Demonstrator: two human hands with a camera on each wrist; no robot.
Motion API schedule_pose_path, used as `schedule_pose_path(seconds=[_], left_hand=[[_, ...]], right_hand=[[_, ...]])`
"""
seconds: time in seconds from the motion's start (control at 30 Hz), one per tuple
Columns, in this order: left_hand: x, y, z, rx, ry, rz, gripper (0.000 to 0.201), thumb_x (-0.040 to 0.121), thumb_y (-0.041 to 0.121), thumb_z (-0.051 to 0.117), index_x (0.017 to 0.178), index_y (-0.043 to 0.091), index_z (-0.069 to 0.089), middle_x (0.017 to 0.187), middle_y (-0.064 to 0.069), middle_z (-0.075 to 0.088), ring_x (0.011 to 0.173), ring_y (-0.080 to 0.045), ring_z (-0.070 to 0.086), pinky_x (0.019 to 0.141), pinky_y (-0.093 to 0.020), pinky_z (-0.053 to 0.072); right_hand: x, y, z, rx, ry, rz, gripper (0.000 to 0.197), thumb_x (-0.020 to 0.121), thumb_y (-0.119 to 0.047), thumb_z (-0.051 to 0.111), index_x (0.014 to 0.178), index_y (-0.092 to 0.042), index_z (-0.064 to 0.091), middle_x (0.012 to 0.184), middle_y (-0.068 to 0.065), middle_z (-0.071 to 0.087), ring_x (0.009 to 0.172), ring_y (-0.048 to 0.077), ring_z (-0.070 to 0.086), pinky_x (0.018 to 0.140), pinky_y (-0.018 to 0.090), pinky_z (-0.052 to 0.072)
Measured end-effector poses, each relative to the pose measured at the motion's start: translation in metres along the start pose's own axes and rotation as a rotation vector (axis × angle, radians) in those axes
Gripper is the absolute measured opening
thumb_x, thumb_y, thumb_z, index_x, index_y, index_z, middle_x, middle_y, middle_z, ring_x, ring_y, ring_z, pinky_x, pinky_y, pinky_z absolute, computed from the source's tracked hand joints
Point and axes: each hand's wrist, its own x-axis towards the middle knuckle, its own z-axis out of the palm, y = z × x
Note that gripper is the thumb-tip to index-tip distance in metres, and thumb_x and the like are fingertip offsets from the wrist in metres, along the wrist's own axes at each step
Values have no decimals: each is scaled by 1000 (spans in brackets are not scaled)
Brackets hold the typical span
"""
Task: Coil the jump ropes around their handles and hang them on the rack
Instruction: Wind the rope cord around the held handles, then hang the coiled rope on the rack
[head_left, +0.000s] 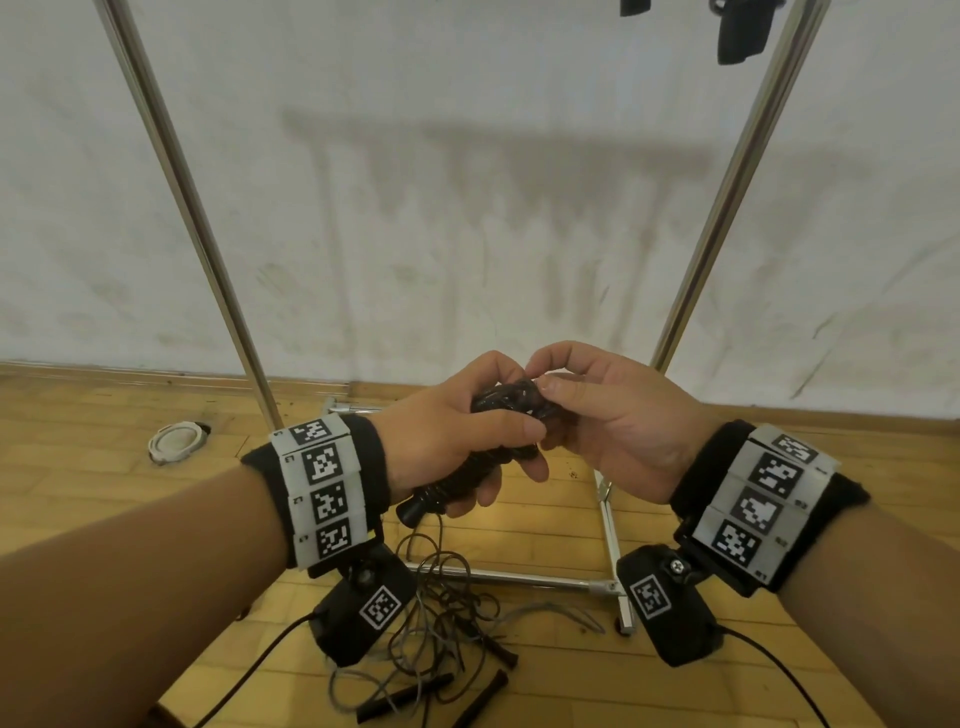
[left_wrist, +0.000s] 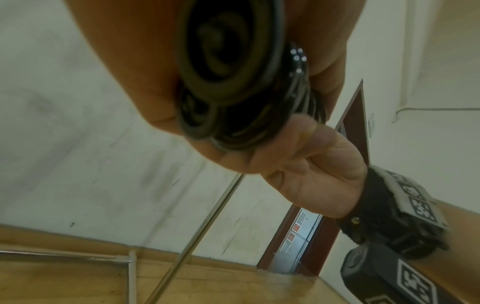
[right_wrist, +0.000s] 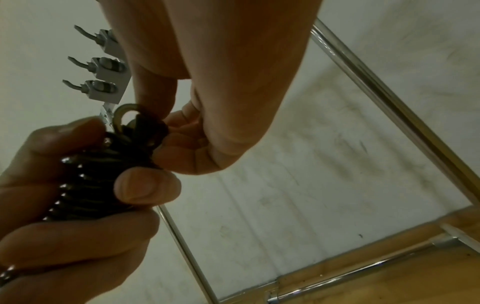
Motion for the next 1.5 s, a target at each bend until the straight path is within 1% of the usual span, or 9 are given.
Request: schedule_pose_path(seconds=[0.17, 0.4, 0.53, 0.73, 0.9, 1.1, 1.23, 1.37, 1.5], left_hand=[[-1, 6, -13, -95, 112, 57, 24, 86, 30, 82, 92, 37, 59, 100, -27, 74, 45, -26, 57, 41, -29, 48], [9, -4, -25, 193, 425, -32, 20, 89, 34, 75, 100, 35, 58, 99, -13, 80, 54, -25, 62, 45, -32, 49], [12, -8, -31, 317, 493, -92, 14, 97, 31, 71, 106, 28, 60, 99, -4, 81, 56, -25, 66, 45, -31, 51], [10, -5, -28, 48, 325, -128, 24, 100, 32, 63, 116, 16, 56, 112, -18, 78, 55, -27, 65, 43, -31, 50], [6, 0, -25, -159, 157, -188, 36, 101, 41, 58, 124, 16, 48, 123, -28, 72, 49, -24, 61, 41, -28, 49], [0, 2, -18, -205, -19, -273, 44, 99, 46, 59, 123, 9, 50, 115, -31, 72, 43, -22, 58, 39, -26, 49], [-3, 5, -12, -214, -212, -311, 43, 97, 47, 65, 117, 10, 54, 109, -29, 73, 44, -19, 61, 40, -25, 50], [-5, 5, -6, -185, -270, -322, 39, 100, 42, 60, 116, 8, 58, 113, -27, 72, 48, -20, 64, 41, -25, 51], [-1, 2, -6, -159, -91, -246, 39, 99, 38, 57, 117, 4, 60, 105, -18, 70, 57, -22, 63, 38, -26, 49]], right_hand=[[1, -5, -17, 24, 66, 6, 15, 103, 1, 47, 111, -5, 58, 76, 7, 50, 62, 18, 39, 59, 32, 46], [1, -4, -13, -160, 100, 26, 18, 102, 1, 50, 117, 4, 58, 74, 6, 53, 57, 18, 43, 57, 34, 54], [3, -9, -10, -245, 156, -44, 17, 99, 4, 52, 112, 3, 63, 73, 7, 55, 56, 18, 46, 60, 37, 57], [-5, -12, -17, -51, 71, -77, 26, 97, 7, 53, 117, 3, 68, 80, 10, 58, 61, 21, 52, 62, 34, 59], [-7, -18, -20, -102, 27, -166, 49, 74, -9, 69, 123, -9, 71, 110, 6, 72, 68, 15, 64, 74, 31, 61], [-7, -32, -28, -195, -246, -157, 58, 84, -1, 66, 140, -14, 60, 138, 9, 64, 86, 23, 73, 86, 34, 60], [-6, -41, -32, -239, -418, -101, 57, 84, -6, 72, 139, -20, 62, 145, 4, 60, 75, 22, 73, 76, 33, 63], [-4, -38, -25, -286, -379, -149, 42, 80, -15, 76, 122, -15, 70, 121, 11, 72, 60, 18, 64, 59, 29, 59], [0, -30, -25, -251, -185, -190, 33, 73, -24, 77, 100, -5, 74, 85, 14, 74, 56, 17, 61, 49, 26, 49]])
